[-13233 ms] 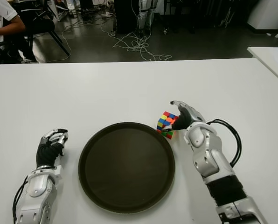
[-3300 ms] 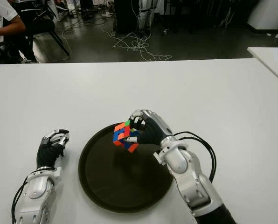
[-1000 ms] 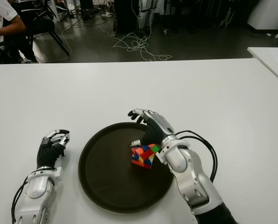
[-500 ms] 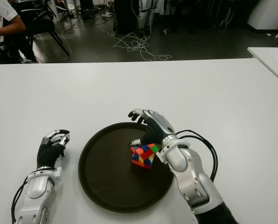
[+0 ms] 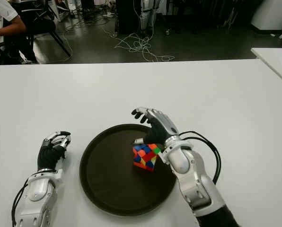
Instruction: Pick up the Rubik's Cube and put it in the plate
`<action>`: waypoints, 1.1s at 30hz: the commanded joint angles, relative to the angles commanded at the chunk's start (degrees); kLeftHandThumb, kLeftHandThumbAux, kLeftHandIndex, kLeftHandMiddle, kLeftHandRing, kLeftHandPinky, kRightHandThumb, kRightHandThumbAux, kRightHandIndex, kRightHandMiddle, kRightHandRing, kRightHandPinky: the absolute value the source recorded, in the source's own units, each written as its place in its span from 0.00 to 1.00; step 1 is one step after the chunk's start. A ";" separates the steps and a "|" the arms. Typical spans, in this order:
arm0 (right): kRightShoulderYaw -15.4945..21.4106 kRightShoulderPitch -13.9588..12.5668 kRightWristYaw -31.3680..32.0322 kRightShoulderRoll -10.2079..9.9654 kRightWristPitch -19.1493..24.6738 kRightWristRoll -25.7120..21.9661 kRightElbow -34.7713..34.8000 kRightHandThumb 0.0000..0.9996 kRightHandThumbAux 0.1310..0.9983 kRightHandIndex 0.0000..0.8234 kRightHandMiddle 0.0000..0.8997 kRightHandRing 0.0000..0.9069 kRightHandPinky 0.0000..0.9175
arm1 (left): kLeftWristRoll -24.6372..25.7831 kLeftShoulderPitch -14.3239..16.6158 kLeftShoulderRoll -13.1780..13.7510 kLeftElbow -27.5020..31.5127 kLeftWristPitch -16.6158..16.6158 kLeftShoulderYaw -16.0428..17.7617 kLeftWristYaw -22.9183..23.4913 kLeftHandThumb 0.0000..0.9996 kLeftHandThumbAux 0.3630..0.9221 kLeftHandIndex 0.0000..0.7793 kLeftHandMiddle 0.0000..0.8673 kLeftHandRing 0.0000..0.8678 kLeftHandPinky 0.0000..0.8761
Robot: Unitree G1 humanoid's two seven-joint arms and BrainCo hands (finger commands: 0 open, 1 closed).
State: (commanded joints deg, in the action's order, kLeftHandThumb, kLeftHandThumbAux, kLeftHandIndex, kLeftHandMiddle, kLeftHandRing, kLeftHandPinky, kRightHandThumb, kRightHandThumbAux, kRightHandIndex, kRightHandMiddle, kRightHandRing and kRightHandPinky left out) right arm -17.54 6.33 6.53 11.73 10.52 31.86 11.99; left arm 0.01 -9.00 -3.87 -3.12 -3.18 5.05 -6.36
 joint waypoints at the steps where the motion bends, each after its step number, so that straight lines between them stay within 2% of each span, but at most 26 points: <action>1: 1.69 -0.28 0.03 0.55 -0.85 -1.66 -0.56 0.06 0.92 0.37 0.42 0.42 0.44 | -0.10 0.02 0.04 -0.11 0.14 -0.02 -0.03 0.71 0.61 0.57 0.94 0.95 0.93; 4: 4.19 -0.66 0.19 1.43 -2.28 -4.14 -1.46 0.09 0.90 0.39 0.43 0.45 0.50 | -0.24 0.05 0.08 -0.28 0.36 -0.04 -0.07 0.71 0.61 0.57 0.94 0.95 0.92; 5: 5.10 -0.92 0.10 1.11 -2.45 -5.29 -1.50 0.09 0.90 0.39 0.44 0.45 0.51 | -0.29 0.05 0.05 -0.21 0.25 -0.04 -0.13 0.71 0.61 0.57 0.94 0.94 0.92; 7: 6.29 -1.23 0.02 0.72 -2.80 -6.80 -1.62 0.09 0.88 0.40 0.43 0.44 0.48 | -0.38 0.05 0.00 -0.13 0.11 -0.02 -0.19 0.71 0.61 0.57 0.94 0.95 0.93; 10: 9.90 -0.84 -0.13 -0.27 -3.93 -11.71 -2.92 0.10 0.88 0.42 0.42 0.42 0.44 | -0.38 0.19 -0.16 0.10 -0.52 0.08 -0.39 0.71 0.61 0.57 0.95 0.96 0.94; 13: 11.48 -0.68 -0.63 -0.40 -4.60 -13.53 -3.32 0.10 0.87 0.43 0.42 0.42 0.42 | -0.36 0.20 -0.14 0.21 -0.67 0.06 -0.40 0.71 0.61 0.57 0.95 0.96 0.95; 16: 15.73 0.29 -1.57 -0.67 -4.90 -17.44 -4.09 0.13 0.86 0.41 0.42 0.41 0.43 | -0.25 0.24 -0.14 0.47 -1.00 0.06 -0.45 0.71 0.61 0.57 0.95 0.96 0.94; 19: 18.01 0.72 -2.42 -0.77 -5.10 -19.25 -4.82 0.17 0.86 0.39 0.42 0.42 0.44 | -0.22 0.27 -0.27 0.53 -0.94 0.05 -0.60 0.71 0.61 0.57 0.95 0.96 0.95; 26: 23.71 0.03 -6.49 -2.00 -6.26 -23.09 -6.05 0.23 0.87 0.31 0.40 0.41 0.45 | 0.12 0.37 -0.45 0.09 -0.52 0.30 -0.65 0.71 0.61 0.57 0.95 0.96 0.95; 30: 31.01 2.13 -13.18 -3.70 -10.61 -27.43 -15.17 0.24 0.89 0.29 0.38 0.40 0.41 | 0.55 0.30 -0.55 -0.04 -0.11 0.40 -0.30 0.71 0.61 0.57 0.95 0.97 0.96; 33: 33.24 3.13 -15.65 -4.18 -12.58 -29.01 -19.62 0.20 0.89 0.27 0.36 0.36 0.36 | 0.77 0.18 -0.54 -0.01 0.21 0.37 -0.05 0.71 0.61 0.57 0.95 0.96 0.95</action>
State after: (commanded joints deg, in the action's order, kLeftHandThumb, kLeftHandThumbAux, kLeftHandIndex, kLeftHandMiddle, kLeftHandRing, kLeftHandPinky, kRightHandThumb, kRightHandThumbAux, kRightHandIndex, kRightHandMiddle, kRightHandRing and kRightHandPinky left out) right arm 15.70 9.46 -9.12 7.56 -2.07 2.85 -7.62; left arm 0.78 -8.83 -4.41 -3.13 -2.97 5.42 -6.41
